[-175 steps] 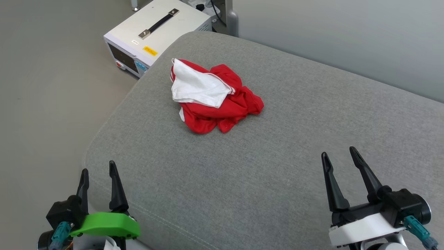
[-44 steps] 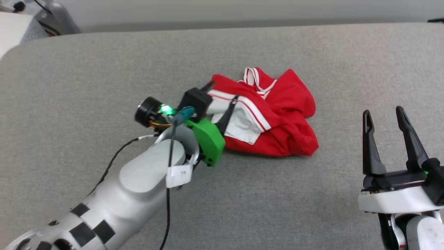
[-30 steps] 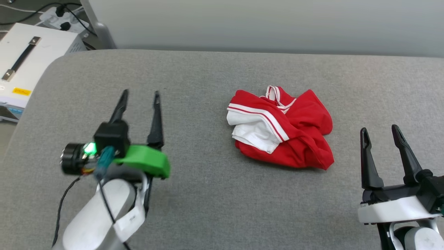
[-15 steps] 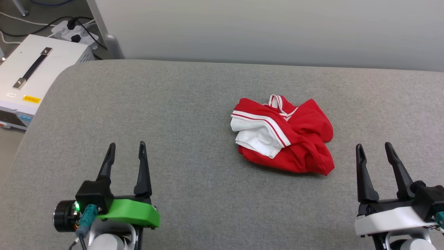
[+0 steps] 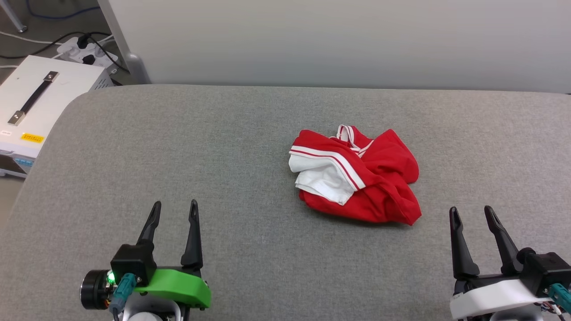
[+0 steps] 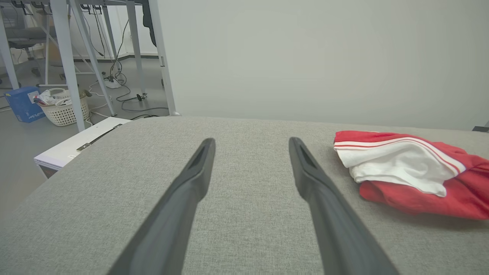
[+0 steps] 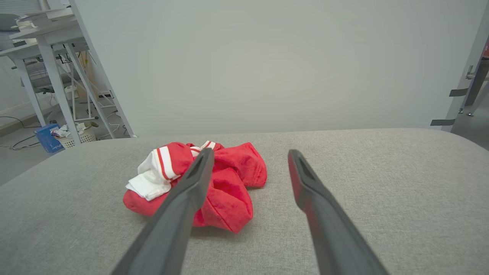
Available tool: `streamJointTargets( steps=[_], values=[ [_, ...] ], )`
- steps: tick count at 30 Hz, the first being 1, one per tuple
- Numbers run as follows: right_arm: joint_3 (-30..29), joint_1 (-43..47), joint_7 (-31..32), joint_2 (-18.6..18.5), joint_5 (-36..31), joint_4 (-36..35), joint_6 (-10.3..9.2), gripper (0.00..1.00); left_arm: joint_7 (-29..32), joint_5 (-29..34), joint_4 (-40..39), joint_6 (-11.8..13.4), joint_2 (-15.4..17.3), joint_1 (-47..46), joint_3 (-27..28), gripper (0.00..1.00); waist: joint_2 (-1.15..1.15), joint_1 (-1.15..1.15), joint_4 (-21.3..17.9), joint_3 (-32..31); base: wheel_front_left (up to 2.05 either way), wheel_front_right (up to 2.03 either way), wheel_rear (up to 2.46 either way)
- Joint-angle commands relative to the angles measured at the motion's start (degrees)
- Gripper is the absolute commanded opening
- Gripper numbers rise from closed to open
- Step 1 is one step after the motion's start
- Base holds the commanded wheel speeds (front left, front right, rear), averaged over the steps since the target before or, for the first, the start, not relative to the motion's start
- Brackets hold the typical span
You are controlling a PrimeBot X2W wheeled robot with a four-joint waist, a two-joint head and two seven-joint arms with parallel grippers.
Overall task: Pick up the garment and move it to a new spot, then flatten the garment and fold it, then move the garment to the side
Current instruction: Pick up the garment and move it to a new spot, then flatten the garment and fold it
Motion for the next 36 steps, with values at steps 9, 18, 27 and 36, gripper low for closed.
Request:
streamJointTargets(
  steps=[9,18,27,36],
  values=[
    [0.30,0.86,-0.27,-0.04,0.41,0.62,-0.04,1.00,-0.32,2.85,1.32,-2.83,-2.20,1.20,2.99,1.00,0.00,0.00,0.24,0.10,0.00,0.00,0.00],
    [-0.30,-8.09,-0.27,-4.58,0.13,-2.54,-0.04,1.00,-0.32,4.47,0.73,-3.53,-3.46,-0.16,4.87,1.00,0.00,0.00,1.19,2.14,0.00,0.00,0.00],
    [15.75,-30.00,5.99,-23.56,9.46,6.95,-0.04,1.00,-0.32,5.54,-0.11,-3.65,-4.15,-2.90,5.48,1.00,0.00,0.00,3.14,5.95,0.00,0.00,0.00],
    [39.52,-48.42,41.21,-38.94,33.41,9.50,-0.04,1.00,-0.33,5.64,-1.21,-3.67,-4.48,-5.60,5.36,1.00,0.00,0.00,5.55,10.76,0.00,0.00,0.00]
  ],
)
